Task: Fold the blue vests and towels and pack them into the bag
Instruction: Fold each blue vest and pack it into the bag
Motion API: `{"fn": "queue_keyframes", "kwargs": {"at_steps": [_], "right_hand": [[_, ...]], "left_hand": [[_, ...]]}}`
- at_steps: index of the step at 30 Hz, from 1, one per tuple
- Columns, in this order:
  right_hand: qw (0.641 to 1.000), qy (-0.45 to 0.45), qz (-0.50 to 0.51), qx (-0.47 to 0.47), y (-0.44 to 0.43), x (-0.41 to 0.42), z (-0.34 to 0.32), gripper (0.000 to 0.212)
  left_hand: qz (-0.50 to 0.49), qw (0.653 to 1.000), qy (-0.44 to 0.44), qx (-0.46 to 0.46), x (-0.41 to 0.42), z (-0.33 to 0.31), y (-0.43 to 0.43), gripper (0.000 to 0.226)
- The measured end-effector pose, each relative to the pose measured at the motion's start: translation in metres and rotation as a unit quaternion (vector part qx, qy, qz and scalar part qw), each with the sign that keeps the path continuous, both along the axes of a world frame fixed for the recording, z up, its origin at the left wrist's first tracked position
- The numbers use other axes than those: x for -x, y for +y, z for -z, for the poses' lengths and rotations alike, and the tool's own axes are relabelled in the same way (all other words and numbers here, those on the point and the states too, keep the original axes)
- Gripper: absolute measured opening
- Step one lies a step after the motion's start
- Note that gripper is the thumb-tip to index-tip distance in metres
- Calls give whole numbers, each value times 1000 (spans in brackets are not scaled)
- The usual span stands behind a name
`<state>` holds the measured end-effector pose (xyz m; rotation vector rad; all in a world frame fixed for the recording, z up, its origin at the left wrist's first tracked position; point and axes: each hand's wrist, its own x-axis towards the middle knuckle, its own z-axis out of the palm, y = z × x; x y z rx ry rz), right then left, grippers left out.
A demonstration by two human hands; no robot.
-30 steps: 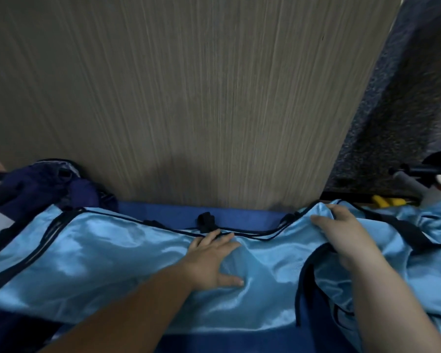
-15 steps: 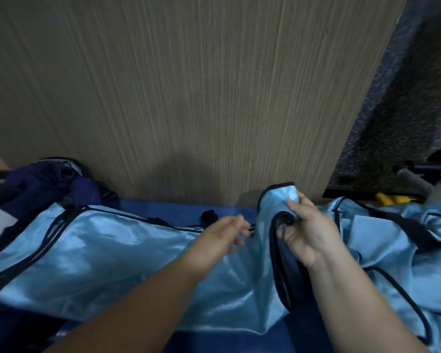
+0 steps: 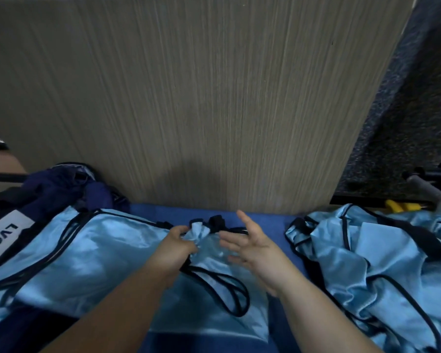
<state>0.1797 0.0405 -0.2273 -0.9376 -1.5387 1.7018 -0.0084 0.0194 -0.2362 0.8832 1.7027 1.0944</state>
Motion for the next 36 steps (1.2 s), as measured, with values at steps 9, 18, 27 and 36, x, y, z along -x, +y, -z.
{"fn": "queue_keyframes", "kwargs": {"at_steps": [9,18,27,36], "right_hand": [[917,-342,10,-207,16,-28,26,33],[806,-496,-174,-273,9,-24,34,96],[760,-547,-247,-249,11,-32,27,122],[912,-383,92,-115,18,-21,27,52]], "left_hand": [[-64,978,197,-37,12,14,1,47],[180,831,488,-199,-1,36,-9,43],[242,773,584,-53,5,62,-19,106],[290,763,577,25,4,61,-13,107]]}}
